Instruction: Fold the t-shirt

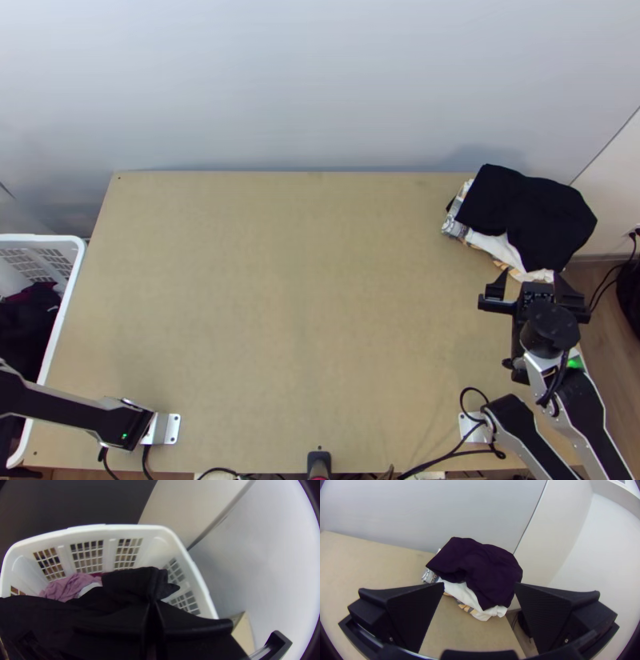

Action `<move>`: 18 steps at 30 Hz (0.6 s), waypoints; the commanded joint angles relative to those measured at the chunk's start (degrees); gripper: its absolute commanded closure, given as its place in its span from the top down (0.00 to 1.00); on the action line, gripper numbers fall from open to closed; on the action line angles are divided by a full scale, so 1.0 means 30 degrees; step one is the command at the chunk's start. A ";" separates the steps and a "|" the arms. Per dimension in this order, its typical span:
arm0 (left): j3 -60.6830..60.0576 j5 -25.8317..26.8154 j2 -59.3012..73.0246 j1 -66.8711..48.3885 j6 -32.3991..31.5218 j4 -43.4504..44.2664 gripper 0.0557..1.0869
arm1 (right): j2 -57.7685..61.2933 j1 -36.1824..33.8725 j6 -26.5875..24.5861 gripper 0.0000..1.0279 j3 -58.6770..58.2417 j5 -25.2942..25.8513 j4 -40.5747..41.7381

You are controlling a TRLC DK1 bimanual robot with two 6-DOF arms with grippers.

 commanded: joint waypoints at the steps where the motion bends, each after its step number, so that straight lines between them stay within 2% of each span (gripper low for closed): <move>1: 0.0551 0.2341 -0.5312 -0.1974 -0.1784 -0.0419 0.04 | 0.0085 -0.0428 0.0027 0.95 0.0543 0.0106 0.0393; 5: 0.1606 0.2576 -0.7626 -0.3995 -0.1755 -0.0712 0.04 | 0.0202 -0.0633 -0.0354 0.96 0.1188 0.0106 0.0422; 9: 0.3188 0.2576 -0.9209 -0.6105 -0.1784 -0.1679 0.04 | 0.0700 -0.0721 -0.1526 0.96 0.2155 0.0106 0.0159; 14: 0.4535 0.2371 -1.0585 -0.8946 -0.1813 -0.2704 0.04 | 0.0758 -0.0985 -0.1497 0.96 0.3415 0.0077 0.0100; 18: 0.4594 0.1345 -1.1494 -1.2667 -0.1901 -0.3642 0.04 | 0.1227 -0.0985 -0.1321 0.96 0.4381 0.0077 -0.0134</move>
